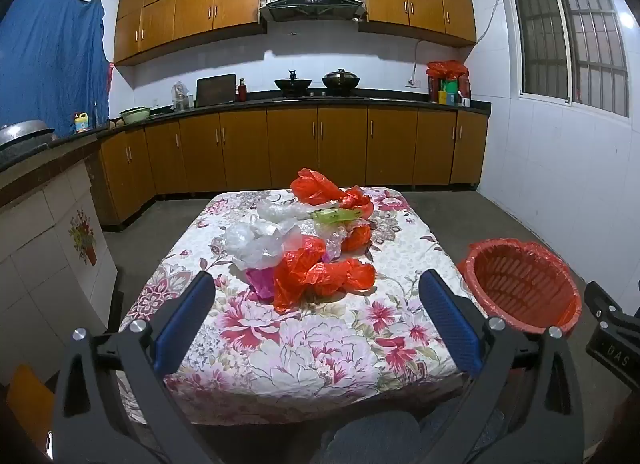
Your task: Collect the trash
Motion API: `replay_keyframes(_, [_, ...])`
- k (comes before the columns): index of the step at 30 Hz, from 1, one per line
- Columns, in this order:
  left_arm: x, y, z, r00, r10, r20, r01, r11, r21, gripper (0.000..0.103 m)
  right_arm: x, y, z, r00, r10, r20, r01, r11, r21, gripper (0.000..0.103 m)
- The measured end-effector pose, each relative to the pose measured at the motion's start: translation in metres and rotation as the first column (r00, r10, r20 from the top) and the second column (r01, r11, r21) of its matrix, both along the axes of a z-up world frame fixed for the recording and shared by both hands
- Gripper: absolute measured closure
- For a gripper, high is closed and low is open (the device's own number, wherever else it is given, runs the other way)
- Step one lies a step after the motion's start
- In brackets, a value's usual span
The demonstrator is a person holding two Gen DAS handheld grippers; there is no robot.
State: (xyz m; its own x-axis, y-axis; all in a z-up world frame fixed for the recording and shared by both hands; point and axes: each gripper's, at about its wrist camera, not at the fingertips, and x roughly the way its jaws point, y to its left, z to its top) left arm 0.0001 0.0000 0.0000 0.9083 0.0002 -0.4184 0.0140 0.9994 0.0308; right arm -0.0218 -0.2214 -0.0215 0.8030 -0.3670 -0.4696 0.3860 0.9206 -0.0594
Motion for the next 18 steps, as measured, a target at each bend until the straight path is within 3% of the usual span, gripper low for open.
replay_keyframes(18, [-0.0001,0.0002,0.0001,1.0,-0.001,-0.008,0.001,1.0,-0.01,0.004,-0.0002,-0.0008,-0.0004,1.0,0.0,0.0,0.0,1.0,-0.002,0.002])
